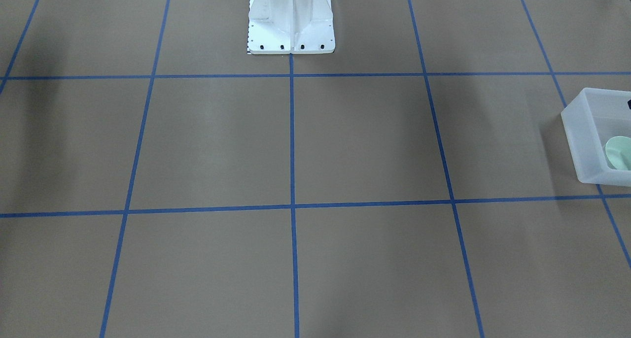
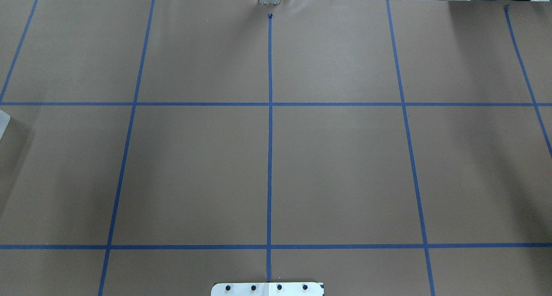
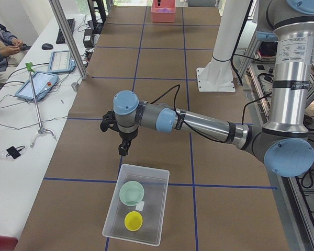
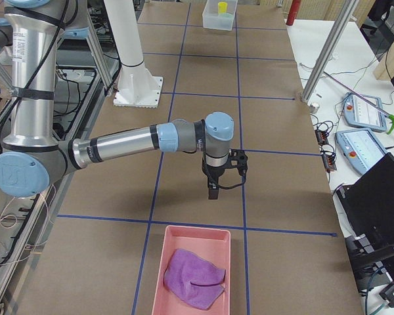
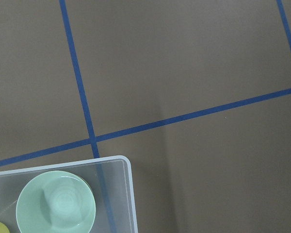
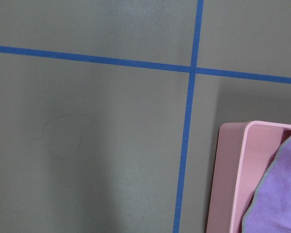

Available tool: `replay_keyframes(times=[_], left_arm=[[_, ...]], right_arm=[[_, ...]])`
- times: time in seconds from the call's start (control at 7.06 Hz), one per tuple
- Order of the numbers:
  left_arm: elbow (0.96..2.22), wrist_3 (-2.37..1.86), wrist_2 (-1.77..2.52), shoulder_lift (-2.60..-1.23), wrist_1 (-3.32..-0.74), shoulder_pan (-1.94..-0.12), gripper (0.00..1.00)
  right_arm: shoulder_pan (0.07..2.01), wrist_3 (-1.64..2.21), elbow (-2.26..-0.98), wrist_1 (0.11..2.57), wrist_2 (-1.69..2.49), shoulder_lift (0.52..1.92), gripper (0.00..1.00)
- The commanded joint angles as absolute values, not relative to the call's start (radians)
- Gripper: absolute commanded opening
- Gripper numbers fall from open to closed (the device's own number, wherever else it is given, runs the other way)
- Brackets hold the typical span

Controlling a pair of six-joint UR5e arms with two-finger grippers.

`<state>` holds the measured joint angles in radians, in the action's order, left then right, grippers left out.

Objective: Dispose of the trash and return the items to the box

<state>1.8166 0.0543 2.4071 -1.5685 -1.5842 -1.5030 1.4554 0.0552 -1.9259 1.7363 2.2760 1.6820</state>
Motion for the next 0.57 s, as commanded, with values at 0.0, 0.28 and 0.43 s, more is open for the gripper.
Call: replay_keyframes(times=[0.0,0.28,0.43], left_arm=[[1.83,0.043,2.337,-1.542,-1.591,-1.496,0.98],[1.731,0.035,2.342,-1.558,-1.589,-1.496,0.98],[1.741,0.043,2.364,-1.548,-1.597,-1.496,0.98]], right_arm=[[1.462,0.054,-1.925,1.735,2.31,1.689,1.0],[1.463,0.061,-1.936,1.735,2.332,1.69,1.0],[1.465,0.069,-1.939,1.735,2.383,1.69,1.0]])
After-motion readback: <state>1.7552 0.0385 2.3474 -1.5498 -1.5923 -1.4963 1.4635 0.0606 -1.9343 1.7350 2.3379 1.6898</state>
